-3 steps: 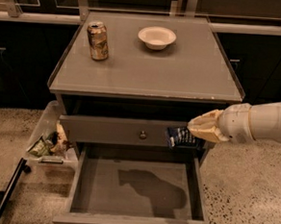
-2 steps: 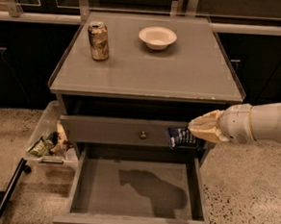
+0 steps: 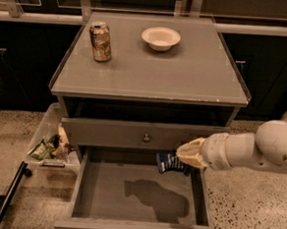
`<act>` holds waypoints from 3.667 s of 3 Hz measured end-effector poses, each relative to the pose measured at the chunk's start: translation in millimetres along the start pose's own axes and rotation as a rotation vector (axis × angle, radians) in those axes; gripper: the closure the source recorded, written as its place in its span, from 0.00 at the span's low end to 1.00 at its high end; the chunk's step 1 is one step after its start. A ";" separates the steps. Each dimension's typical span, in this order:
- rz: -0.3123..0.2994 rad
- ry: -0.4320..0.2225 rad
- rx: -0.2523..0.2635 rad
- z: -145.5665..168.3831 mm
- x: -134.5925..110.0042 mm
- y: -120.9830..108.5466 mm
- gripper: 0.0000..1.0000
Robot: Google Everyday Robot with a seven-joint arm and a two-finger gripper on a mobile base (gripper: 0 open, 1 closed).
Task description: Place rxbar blueberry into middle drawer
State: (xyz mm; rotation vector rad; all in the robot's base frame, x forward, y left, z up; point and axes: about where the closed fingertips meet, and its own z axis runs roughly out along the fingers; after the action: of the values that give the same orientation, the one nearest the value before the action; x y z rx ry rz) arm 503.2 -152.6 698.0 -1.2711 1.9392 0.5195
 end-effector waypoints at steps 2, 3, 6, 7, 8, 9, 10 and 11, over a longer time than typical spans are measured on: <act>0.058 0.021 -0.025 100.5 95.4 -4.5 1.00; 0.059 0.021 -0.026 101.2 96.0 -4.1 1.00; 0.095 -0.103 0.023 182.6 136.8 -9.7 1.00; 0.101 -0.116 0.029 215.1 154.0 -14.8 1.00; 0.098 -0.088 0.022 241.1 173.0 -19.9 1.00; 0.117 -0.047 0.014 253.9 191.7 -24.3 0.81; 0.116 -0.046 0.014 254.1 192.3 -24.1 0.57; 0.116 -0.046 0.014 254.2 192.3 -24.1 0.34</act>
Offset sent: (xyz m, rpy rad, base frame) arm 0.0231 0.0147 -0.1639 0.0251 0.0543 -0.0129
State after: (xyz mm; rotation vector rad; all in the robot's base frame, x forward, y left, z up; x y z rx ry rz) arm 573.5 -105.9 389.7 -1.1331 1.9835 0.5876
